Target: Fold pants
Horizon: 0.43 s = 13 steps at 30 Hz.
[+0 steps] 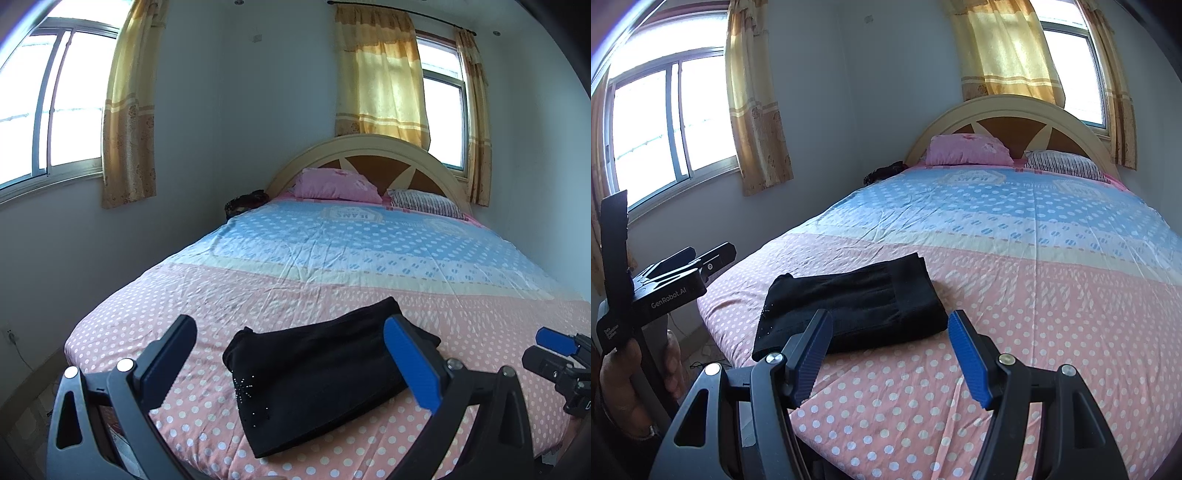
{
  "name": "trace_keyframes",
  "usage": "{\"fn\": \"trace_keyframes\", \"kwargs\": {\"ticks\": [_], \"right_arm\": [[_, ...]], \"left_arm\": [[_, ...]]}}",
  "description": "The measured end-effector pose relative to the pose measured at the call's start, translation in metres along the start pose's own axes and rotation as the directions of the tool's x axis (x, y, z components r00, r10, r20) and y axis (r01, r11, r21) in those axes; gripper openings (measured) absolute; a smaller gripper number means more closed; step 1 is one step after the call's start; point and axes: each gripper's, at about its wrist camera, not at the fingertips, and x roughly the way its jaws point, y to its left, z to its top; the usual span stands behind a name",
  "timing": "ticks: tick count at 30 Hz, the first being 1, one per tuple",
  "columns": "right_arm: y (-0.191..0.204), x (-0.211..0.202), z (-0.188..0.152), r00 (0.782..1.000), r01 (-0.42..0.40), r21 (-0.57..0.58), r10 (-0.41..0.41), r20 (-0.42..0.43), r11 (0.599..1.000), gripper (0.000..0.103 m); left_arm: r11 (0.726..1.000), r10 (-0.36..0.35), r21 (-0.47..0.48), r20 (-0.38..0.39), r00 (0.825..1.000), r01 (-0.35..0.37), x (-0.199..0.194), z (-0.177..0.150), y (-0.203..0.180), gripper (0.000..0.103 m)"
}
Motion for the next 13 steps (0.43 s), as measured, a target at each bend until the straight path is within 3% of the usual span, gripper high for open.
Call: {"fn": "trace_keyframes", "kwargs": {"ticks": [13], "right_arm": [[0.0019,0.0046,-0.0066,1.000,0.006,-0.009,-0.006,-0.024,1.000,0.066]], "left_arm": [[1.000,0.023,0.011,-0.028,0.999,-0.023,0.0083,-0.0086,-0.0016,0.103]]}}
